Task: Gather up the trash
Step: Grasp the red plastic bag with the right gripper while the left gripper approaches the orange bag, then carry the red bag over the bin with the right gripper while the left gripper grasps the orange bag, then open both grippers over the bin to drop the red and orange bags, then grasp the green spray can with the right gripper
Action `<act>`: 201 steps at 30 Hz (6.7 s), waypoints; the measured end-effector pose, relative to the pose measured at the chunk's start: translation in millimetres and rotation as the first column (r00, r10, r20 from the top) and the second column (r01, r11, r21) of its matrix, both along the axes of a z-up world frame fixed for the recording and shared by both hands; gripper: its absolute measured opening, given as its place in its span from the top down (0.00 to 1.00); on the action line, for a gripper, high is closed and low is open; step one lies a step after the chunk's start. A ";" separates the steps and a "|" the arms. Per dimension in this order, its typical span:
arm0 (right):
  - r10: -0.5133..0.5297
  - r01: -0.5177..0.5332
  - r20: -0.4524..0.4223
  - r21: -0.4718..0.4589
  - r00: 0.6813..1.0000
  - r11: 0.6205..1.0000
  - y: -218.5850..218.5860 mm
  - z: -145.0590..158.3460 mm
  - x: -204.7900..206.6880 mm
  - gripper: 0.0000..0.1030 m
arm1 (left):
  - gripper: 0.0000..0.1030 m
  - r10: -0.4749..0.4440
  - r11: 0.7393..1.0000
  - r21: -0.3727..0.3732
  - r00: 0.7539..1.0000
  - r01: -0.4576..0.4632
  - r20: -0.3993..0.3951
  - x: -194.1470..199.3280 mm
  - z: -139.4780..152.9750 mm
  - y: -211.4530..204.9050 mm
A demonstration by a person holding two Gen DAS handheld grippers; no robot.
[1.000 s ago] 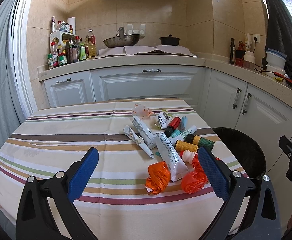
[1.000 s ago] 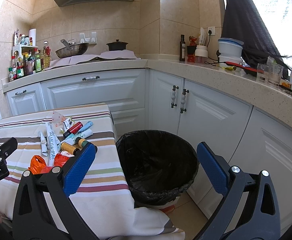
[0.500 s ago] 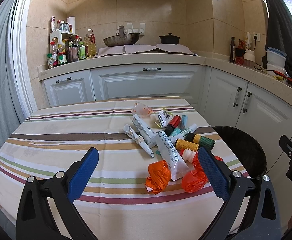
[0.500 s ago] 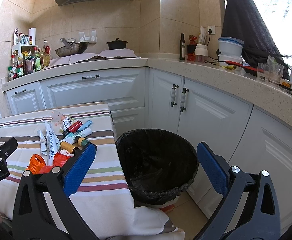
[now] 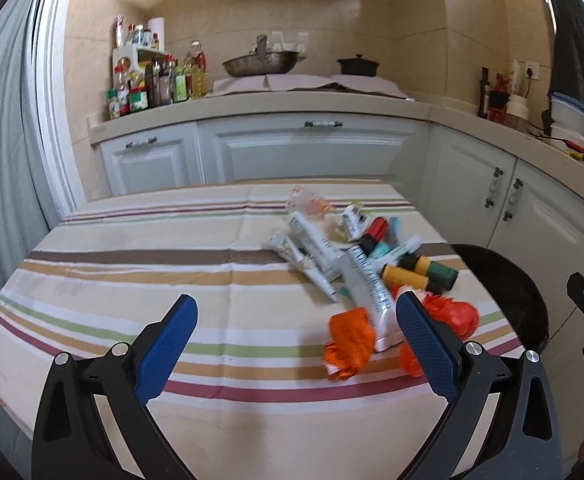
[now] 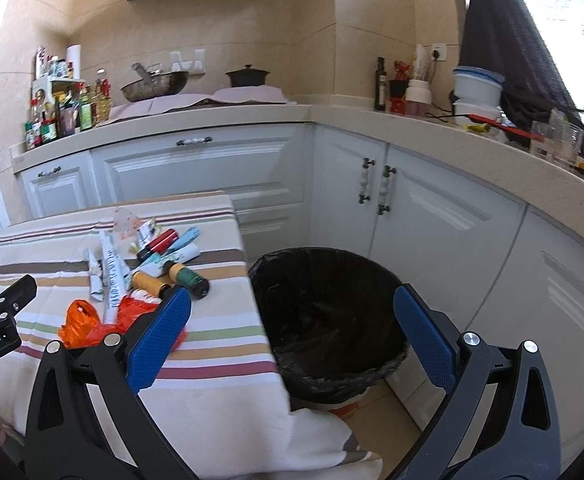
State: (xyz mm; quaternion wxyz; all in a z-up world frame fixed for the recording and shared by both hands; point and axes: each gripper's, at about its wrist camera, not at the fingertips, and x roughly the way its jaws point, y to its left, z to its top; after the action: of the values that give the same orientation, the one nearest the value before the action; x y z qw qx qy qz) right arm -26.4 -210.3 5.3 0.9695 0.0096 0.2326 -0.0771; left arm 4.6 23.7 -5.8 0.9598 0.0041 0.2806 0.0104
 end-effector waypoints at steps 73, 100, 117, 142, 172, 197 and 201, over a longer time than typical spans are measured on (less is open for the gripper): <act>0.115 -0.098 -0.195 0.095 0.974 0.991 -1.6 -56.4 46.9 0.50 | 0.65 -0.148 0.988 0.026 0.975 0.155 -0.163 31.3 -50.4 -35.8; 0.004 -0.001 -0.114 0.031 0.993 1.000 -53.6 -25.7 58.6 0.50 | 0.67 -0.295 0.955 0.004 0.955 0.295 0.004 43.7 13.2 -101.5; -0.078 0.083 -0.125 0.038 0.989 0.996 -112.5 -30.6 102.8 0.50 | 0.66 -0.382 0.923 0.025 0.923 0.383 -0.036 95.0 -0.1 -188.6; -0.121 0.136 -0.149 0.091 0.981 0.987 -148.2 -43.0 133.4 0.37 | 0.40 -0.378 0.924 0.025 0.921 0.381 -0.091 125.9 -14.2 -212.8; 0.208 -0.196 -0.170 0.083 0.963 0.977 18.4 -28.2 95.6 0.37 | 0.39 0.032 0.999 0.042 0.995 -0.028 -0.090 52.3 -1.6 -0.4; 0.247 -0.246 -0.246 0.039 0.937 0.969 52.0 -42.4 133.4 0.41 | 0.39 0.147 0.989 0.019 0.981 -0.146 -0.124 55.4 -17.9 53.3; 0.258 -0.257 -0.276 0.039 0.926 0.966 55.1 -47.6 144.2 0.46 | 0.39 0.165 0.986 0.020 0.977 -0.164 -0.137 60.3 -21.6 59.4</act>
State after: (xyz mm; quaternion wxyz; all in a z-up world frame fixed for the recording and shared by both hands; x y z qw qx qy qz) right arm 117.8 -155.3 -42.3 0.9287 -0.0311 0.3662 0.0503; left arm 64.8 83.1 -27.4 0.9338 -0.0143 0.3456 0.0909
